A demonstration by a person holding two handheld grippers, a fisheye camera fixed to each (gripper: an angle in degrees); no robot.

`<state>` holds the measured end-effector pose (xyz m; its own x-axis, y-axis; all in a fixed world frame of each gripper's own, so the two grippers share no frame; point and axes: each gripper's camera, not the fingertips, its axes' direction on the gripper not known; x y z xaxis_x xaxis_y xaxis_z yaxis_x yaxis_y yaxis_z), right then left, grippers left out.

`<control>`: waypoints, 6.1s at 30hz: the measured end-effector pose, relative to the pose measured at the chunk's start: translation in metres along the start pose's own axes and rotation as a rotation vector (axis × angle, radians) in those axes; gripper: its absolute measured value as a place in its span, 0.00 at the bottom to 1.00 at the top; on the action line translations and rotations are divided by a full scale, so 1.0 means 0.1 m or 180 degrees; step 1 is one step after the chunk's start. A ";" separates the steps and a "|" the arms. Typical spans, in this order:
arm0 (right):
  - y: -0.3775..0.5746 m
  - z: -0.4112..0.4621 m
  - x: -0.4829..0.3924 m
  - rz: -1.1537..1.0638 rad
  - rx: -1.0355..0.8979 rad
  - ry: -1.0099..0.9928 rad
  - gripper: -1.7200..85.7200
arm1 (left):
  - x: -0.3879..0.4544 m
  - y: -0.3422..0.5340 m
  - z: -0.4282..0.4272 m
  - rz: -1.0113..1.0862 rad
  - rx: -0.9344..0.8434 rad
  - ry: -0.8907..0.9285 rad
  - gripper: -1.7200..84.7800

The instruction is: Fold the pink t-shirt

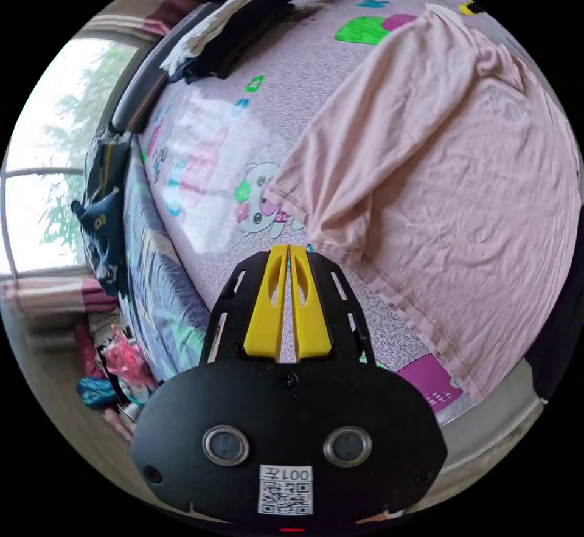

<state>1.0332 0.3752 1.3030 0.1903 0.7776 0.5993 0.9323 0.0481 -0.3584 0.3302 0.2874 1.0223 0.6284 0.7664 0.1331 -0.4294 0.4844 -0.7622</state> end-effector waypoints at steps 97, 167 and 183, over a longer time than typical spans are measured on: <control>1.77 0.78 -2.13 0.0337 -0.0398 -0.0080 0.16 | -0.05 0.80 -0.01 -0.1241 -0.0173 0.1907 0.07; 2.81 0.36 -1.11 0.2177 0.0336 -0.0819 0.03 | -0.73 2.52 1.42 -0.5631 0.0479 0.4218 0.04; 2.84 0.38 -1.08 0.2241 0.0353 -0.0848 0.03 | -0.54 2.63 1.47 -0.5957 0.0886 0.4335 0.03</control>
<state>1.2658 0.3285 1.1090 0.6349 0.7725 0.0143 0.5792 -0.4636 -0.6705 0.0873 0.4354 0.9077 0.1607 -0.9813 -0.1057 0.9457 0.1837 -0.2681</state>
